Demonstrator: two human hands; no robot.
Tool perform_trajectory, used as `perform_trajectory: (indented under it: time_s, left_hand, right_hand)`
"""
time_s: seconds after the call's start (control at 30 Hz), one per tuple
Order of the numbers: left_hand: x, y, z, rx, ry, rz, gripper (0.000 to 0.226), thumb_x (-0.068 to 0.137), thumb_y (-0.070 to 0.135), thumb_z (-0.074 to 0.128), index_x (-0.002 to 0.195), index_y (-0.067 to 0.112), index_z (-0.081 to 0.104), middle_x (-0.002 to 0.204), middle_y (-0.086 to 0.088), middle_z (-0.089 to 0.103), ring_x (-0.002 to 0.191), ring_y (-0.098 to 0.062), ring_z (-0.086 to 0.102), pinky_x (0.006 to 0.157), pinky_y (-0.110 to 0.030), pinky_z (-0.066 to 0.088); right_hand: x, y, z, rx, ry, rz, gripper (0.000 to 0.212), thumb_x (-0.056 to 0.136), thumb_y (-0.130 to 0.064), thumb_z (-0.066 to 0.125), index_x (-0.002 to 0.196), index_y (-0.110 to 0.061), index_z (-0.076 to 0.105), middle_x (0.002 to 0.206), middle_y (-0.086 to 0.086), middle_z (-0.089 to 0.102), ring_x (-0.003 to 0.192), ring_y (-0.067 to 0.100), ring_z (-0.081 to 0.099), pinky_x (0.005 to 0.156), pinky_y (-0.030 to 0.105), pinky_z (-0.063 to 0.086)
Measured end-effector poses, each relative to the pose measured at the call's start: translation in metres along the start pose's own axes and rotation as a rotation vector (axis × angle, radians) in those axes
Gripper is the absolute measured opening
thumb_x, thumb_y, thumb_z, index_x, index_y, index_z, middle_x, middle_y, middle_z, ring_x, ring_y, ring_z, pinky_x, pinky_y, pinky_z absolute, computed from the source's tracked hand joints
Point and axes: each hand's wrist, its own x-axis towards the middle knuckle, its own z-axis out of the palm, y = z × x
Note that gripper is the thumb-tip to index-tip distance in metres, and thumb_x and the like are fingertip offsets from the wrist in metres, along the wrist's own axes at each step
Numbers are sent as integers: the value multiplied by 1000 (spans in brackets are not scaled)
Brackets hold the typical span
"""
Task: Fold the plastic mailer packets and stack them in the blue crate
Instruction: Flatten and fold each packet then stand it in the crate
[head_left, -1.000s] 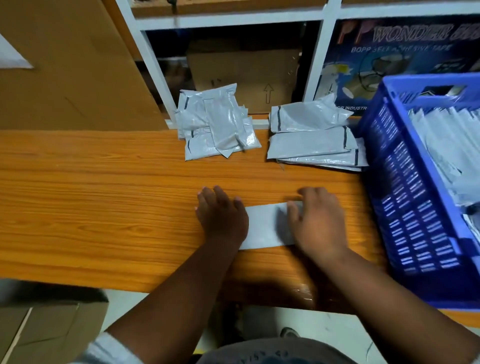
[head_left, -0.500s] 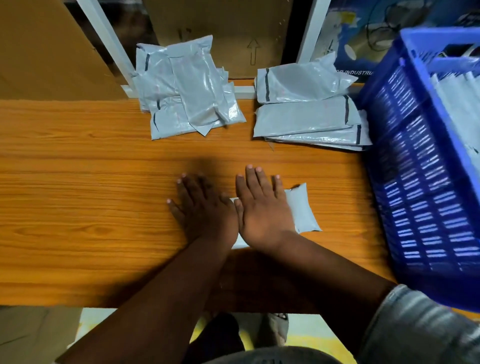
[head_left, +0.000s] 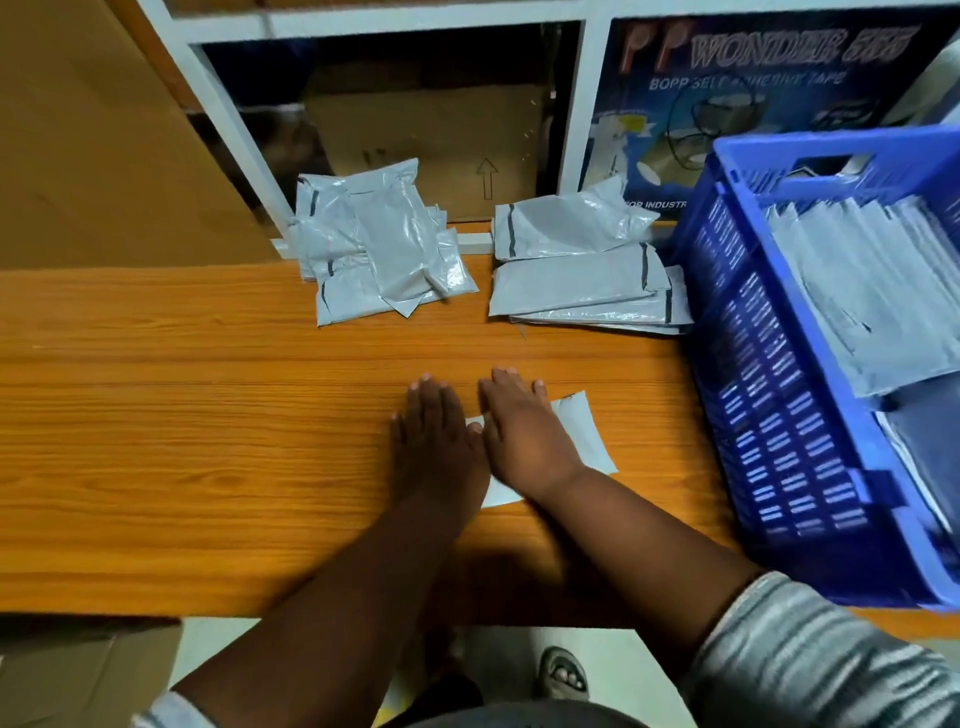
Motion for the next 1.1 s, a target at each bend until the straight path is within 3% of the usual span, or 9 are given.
perform_trajectory:
  time_s: [0.1,0.17,0.33,0.6,0.67,0.8,0.87,1.0,1.1]
  left_hand:
    - [-2,4,5,30,-21,-50,76,107,49,30,171,13,12,179,-14,3,166,-33,1,132,-56,8]
    - [0,7,7,38,-25,-65,78,108,51,32,171,13,9,179,-15,1,166,-34,-1,133,-56,7]
    - [1,9,16,74,23,-64,78,106,52,29,171,12,15,178,-19,5,165,-39,3,131,-59,9]
    - [2,6,23,62,33,-28,76,107,51,26,171,12,9,178,-21,3,165,-40,2,132,-59,8]
    - [1,6,21,60,17,-28,77,107,52,27,171,13,12,178,-21,4,165,-40,2,131,-60,9]
    - [-2,7,7,74,-33,-44,78,106,57,26,170,13,17,176,-21,8,163,-39,7,129,-63,13]
    - [-7,8,0,94,-5,-4,79,105,58,26,166,8,26,173,-25,17,161,-43,15,127,-65,16]
    - [-42,26,-6,50,117,302,76,103,52,39,164,7,34,173,-26,21,162,-45,16,128,-66,14]
    - [-67,37,-1,30,72,421,81,100,44,47,170,11,20,178,-17,6,166,-36,-2,130,-64,8]
  right_hand:
    - [-9,9,0,-414,-20,-37,60,111,-41,33,162,-10,40,172,16,31,163,35,19,131,59,0]
    - [-17,13,1,-513,-42,-10,70,112,-49,17,168,-9,25,176,16,18,165,34,10,130,61,-9]
    - [-24,24,15,-486,-26,15,73,110,-51,5,171,-10,7,179,13,-1,166,30,-3,130,58,-11]
    - [-21,33,12,-364,-15,-27,71,110,-52,13,171,-15,13,180,9,2,166,26,-4,131,61,-2]
    - [-21,36,4,-163,37,-21,67,110,-48,26,169,-14,26,178,8,15,166,23,5,132,57,2]
    - [-25,43,-25,654,63,189,59,101,-44,48,157,-26,53,167,-2,44,158,12,32,134,48,13]
    - [-32,50,-43,801,108,222,52,101,-42,51,151,-29,60,161,-7,51,152,9,40,132,48,22]
    - [-63,59,-57,-33,110,-118,59,109,-41,38,165,-21,37,176,4,25,164,23,13,133,53,1]
    - [-95,64,-34,-388,-20,-137,73,111,-59,27,172,-21,13,180,7,-1,166,29,-6,130,65,4]
